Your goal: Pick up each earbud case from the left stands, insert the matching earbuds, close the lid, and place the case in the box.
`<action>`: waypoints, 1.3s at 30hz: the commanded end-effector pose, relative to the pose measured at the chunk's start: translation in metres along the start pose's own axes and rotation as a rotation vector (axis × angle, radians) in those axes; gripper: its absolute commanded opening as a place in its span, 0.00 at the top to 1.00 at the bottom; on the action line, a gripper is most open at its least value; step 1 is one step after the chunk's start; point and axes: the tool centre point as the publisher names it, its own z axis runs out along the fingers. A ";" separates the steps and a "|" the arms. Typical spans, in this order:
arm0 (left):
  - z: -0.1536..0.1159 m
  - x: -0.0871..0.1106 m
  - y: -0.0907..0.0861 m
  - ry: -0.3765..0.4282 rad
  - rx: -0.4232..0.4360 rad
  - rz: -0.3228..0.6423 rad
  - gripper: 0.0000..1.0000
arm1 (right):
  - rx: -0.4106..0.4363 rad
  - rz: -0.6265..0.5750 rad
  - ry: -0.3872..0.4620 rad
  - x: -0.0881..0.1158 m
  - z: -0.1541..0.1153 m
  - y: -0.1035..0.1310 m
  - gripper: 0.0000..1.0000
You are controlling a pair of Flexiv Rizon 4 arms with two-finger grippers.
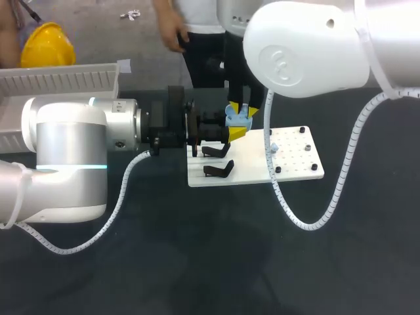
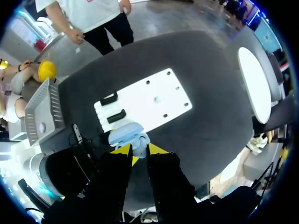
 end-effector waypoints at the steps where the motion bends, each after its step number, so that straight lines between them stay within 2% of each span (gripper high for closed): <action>1: 0.000 0.001 -0.002 -0.006 -0.010 0.005 1.00 | 0.005 -0.002 0.004 -0.001 0.001 0.003 1.00; 39: 0.000 0.001 -0.002 -0.006 -0.010 0.005 1.00 | 0.010 0.004 0.030 -0.002 0.018 0.002 1.00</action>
